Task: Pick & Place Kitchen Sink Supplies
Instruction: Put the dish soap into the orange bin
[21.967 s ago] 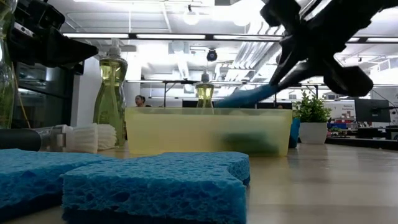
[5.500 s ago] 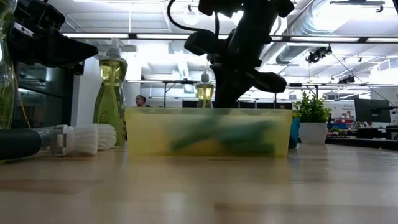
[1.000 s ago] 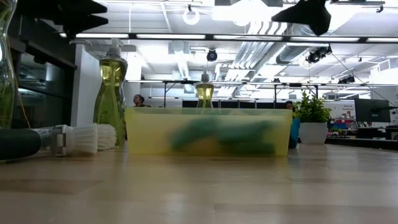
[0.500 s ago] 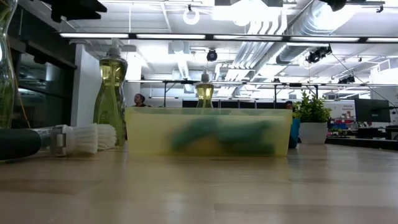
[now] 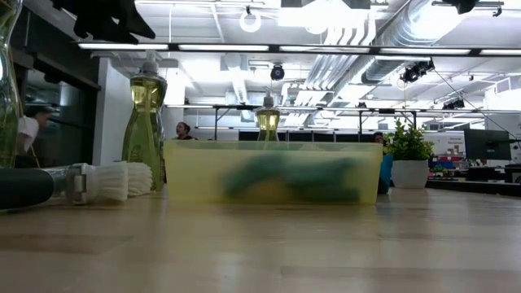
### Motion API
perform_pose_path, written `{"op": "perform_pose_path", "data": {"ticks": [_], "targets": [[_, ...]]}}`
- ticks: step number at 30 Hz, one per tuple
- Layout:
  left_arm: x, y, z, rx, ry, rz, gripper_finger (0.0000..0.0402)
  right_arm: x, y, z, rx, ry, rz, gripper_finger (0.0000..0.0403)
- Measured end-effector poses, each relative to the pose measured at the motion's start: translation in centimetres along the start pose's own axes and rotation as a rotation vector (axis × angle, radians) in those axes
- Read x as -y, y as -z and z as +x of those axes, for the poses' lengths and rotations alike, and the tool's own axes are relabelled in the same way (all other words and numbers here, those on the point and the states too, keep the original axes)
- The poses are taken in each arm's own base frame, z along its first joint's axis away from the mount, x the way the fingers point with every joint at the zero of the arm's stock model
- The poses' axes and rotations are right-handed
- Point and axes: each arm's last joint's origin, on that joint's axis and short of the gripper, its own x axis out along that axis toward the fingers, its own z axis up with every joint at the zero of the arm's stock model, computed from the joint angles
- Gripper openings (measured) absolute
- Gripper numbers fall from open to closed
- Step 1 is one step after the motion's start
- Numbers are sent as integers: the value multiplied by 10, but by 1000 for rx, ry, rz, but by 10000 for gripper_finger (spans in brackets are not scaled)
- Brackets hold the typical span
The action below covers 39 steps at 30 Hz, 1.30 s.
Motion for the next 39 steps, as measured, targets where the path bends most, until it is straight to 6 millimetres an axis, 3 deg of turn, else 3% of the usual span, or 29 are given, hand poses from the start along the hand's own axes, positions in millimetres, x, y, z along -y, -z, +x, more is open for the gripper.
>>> {"op": "perform_pose_path", "data": {"ticks": [10,21,26,32,39], "targets": [[-4,-2,0,9,-65,-30,305,0,0,0,1,-11,3,321],[-18,-54,21,-59,160,-25,305,0,0,0,1,-14,3,321],[-25,-44,35,-204,248,33,305,0,0,0,1,-14,4,321],[-38,-40,36,-264,357,32,305,0,0,0,1,-14,4,321],[-60,-34,29,-261,240,22,305,0,0,0,1,-14,4,321]]}}
